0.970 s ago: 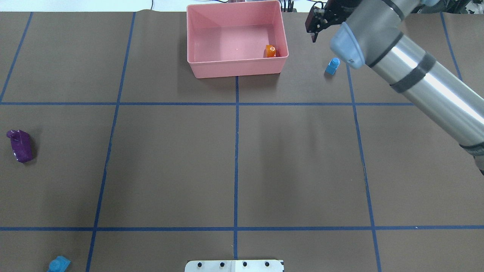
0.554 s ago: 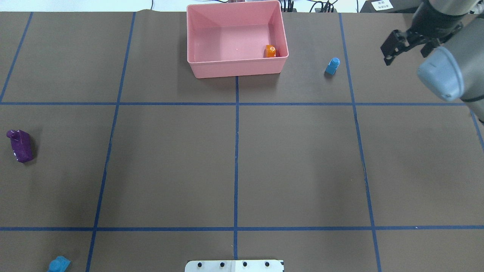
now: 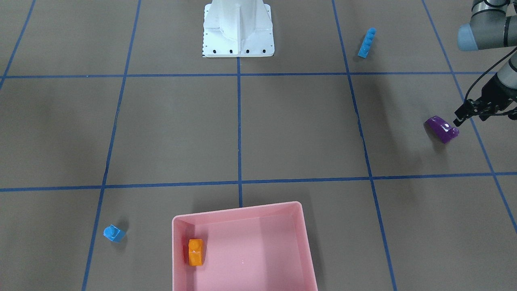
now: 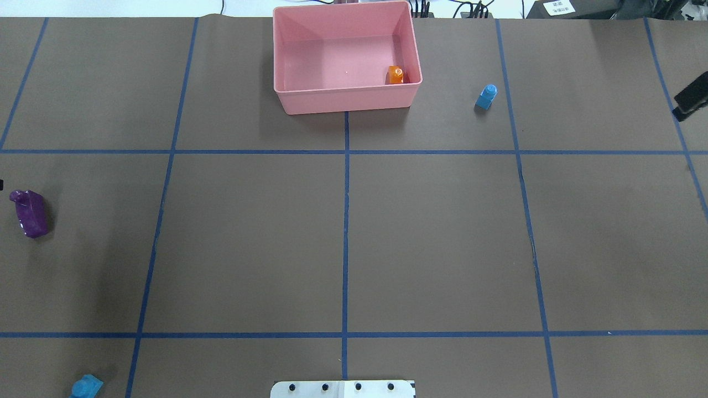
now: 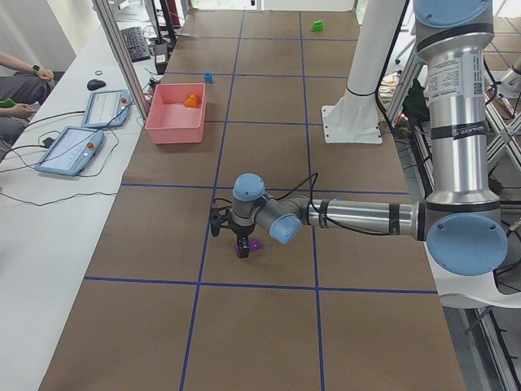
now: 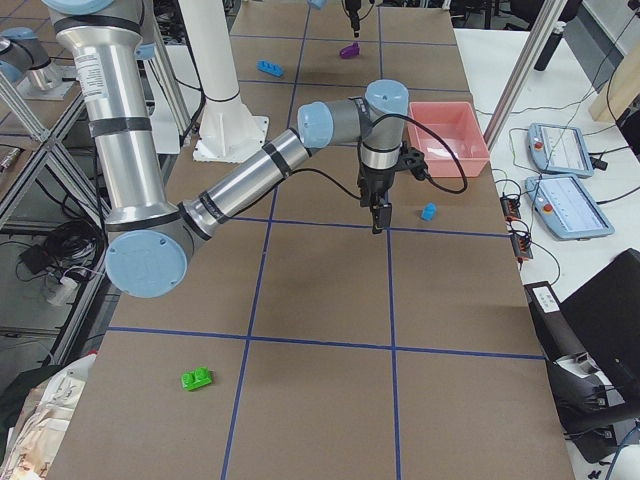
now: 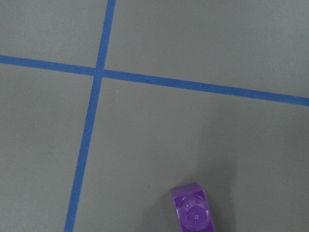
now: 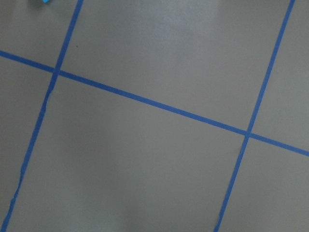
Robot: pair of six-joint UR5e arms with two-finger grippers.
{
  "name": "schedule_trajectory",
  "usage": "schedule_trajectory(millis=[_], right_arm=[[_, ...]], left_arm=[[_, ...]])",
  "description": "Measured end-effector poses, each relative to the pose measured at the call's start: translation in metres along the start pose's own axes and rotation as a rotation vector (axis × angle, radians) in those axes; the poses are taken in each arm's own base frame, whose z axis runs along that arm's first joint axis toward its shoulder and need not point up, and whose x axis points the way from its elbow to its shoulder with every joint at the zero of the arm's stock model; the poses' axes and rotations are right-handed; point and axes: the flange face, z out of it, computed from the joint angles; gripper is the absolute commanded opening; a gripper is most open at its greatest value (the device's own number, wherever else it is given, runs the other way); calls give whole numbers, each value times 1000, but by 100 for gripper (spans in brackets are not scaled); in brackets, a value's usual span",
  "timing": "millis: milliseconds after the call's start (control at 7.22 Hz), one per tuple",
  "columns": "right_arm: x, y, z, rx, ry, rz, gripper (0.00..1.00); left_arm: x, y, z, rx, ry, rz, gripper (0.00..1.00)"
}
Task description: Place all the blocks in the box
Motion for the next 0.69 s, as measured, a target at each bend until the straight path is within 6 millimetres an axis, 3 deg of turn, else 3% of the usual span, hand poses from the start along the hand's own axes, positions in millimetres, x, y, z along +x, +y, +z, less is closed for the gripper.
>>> schedule_trajectory(millis=[139, 277, 416, 693], right_arm=[[26, 23, 2, -2, -27, -5, 99], [38, 35, 2, 0, -41, -1, 99], [43, 41, 2, 1, -47, 1, 99], [45, 42, 1, 4, -50, 2, 99]], left_arm=[[11, 1, 11, -9, 0, -23, 100], [15, 0, 25, -20, -1, -30, 100], [14, -3, 43, -27, -1, -31, 89], [7, -6, 63, -32, 3, -24, 0]])
